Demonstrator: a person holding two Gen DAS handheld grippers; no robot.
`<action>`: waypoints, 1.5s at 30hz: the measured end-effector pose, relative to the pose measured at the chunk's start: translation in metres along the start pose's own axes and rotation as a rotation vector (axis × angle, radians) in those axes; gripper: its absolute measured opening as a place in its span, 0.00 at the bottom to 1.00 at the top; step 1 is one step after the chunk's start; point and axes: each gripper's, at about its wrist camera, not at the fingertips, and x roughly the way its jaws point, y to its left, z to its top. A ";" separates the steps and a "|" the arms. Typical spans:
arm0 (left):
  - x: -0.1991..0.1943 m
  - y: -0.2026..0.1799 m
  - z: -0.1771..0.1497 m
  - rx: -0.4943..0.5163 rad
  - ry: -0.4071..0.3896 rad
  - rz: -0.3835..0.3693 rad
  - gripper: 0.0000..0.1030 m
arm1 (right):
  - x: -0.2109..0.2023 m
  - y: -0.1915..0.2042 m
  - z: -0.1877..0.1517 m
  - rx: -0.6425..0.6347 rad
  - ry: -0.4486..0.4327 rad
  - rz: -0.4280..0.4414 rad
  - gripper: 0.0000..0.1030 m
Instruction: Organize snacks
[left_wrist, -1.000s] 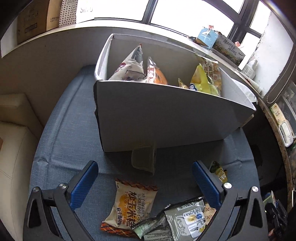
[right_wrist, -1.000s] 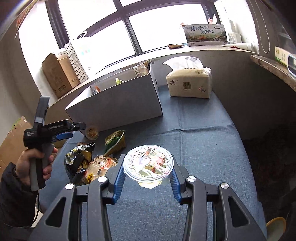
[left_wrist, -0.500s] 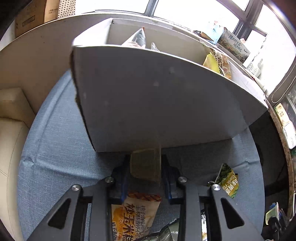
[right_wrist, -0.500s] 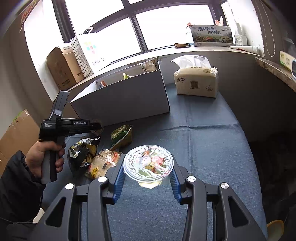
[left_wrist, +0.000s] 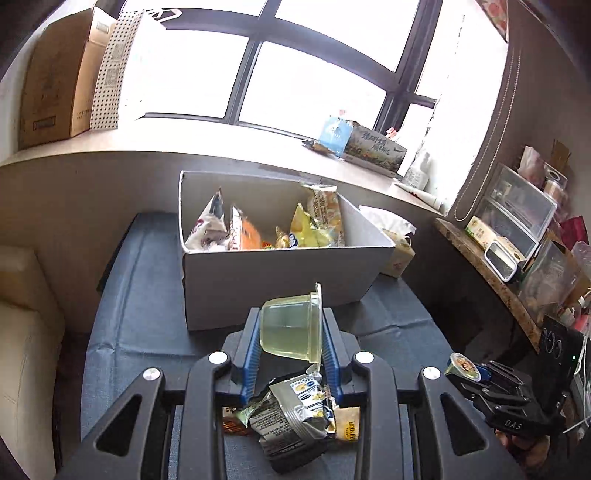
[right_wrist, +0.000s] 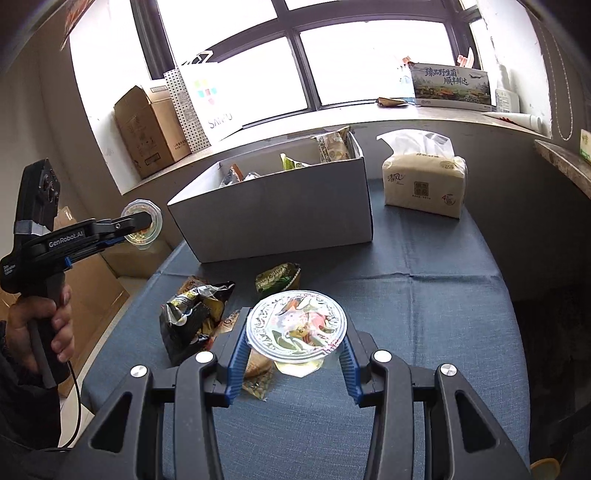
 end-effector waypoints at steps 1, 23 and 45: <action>-0.005 -0.003 0.005 0.008 -0.013 -0.009 0.33 | 0.000 0.004 0.006 -0.010 -0.007 0.010 0.46; 0.077 0.016 0.120 0.055 -0.013 0.061 0.33 | 0.100 0.029 0.193 -0.098 -0.028 0.039 0.46; 0.045 -0.001 0.067 0.077 -0.011 0.004 1.00 | 0.050 0.004 0.150 -0.017 -0.065 -0.016 1.00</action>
